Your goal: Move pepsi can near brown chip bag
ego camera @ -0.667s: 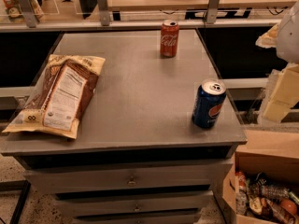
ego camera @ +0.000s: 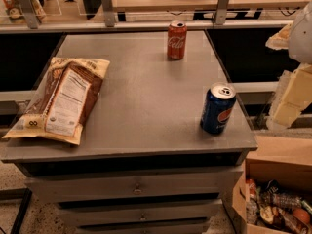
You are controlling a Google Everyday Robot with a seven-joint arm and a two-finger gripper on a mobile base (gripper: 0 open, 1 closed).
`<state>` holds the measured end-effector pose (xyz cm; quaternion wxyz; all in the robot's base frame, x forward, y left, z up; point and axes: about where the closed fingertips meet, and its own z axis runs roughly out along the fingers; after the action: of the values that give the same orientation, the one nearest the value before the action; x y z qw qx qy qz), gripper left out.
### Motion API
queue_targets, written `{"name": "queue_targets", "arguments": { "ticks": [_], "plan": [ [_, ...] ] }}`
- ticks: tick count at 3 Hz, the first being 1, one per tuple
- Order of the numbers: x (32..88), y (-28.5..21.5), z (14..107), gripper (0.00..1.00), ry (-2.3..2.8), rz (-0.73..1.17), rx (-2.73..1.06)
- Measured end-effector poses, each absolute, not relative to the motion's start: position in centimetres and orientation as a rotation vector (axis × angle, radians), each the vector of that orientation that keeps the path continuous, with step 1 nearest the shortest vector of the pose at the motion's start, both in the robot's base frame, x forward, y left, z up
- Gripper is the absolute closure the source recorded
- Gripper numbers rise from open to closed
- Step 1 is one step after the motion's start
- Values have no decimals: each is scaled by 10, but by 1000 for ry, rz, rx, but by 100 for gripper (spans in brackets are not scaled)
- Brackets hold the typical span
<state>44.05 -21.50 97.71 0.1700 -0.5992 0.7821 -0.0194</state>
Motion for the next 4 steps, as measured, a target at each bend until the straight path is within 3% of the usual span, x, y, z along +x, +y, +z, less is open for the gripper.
{"name": "queue_targets", "arguments": {
  "ticks": [4],
  "plan": [
    [467,-185,930,0,2186,59,-1841]
  ]
}}
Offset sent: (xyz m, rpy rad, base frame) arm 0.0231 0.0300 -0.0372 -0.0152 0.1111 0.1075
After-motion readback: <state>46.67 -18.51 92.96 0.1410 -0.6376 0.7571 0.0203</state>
